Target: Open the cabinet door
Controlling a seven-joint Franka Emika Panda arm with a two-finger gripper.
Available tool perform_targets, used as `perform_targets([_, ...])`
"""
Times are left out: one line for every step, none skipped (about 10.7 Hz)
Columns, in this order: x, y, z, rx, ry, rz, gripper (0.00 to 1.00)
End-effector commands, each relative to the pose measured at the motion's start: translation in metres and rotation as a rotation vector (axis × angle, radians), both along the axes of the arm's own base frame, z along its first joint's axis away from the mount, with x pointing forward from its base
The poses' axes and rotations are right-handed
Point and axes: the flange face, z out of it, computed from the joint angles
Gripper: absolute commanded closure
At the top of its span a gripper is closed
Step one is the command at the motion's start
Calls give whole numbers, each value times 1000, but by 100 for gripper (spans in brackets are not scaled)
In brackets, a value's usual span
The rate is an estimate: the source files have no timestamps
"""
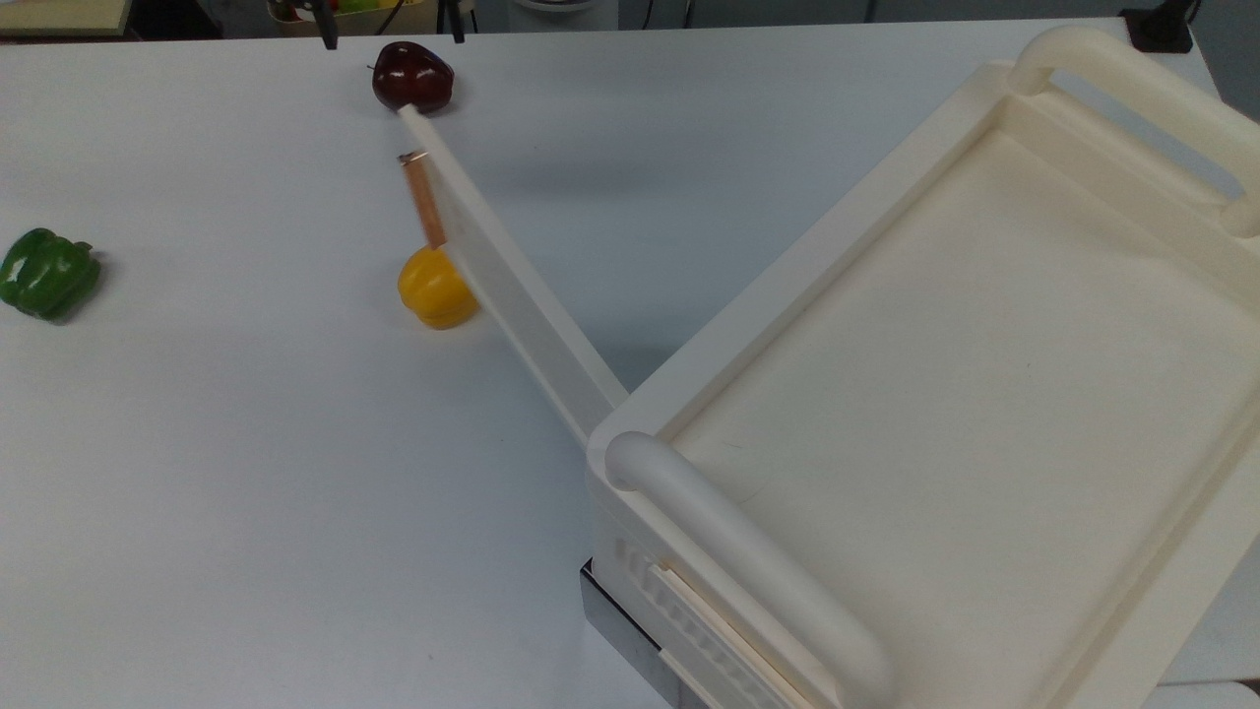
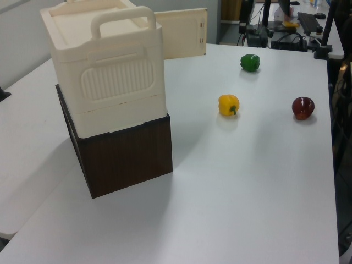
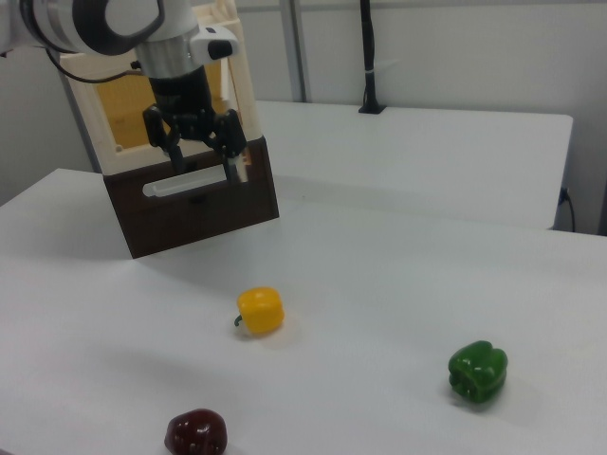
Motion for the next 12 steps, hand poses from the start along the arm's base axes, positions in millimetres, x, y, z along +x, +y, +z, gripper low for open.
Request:
perform_targets([-17,-23,-3,-5,70,-139,0])
perform_targets([-20,-30,-3,-4,86,-159,0])
perform_targets([-26,-41,3,-10,82,-187,0])
perform_targets([-30,-55,6,-12,76,-203,0])
perform_targets([-30,-57,6,-15,78,-204,0])
perform_targets([-30,-58,5,-19,81,-206,0])
perform_targets([-31,-67,5,-18,74,-223,0])
perform_targets([-29,-74,5,-19,66,-235,0])
perform_targets([-27,-75,8,-21,55,-243,0])
perform_targets([-27,-75,9,-21,55,-243,0])
perform_targets([-27,-75,9,-23,55,-243,0])
perform_targets([-27,-76,9,-23,54,-246,0])
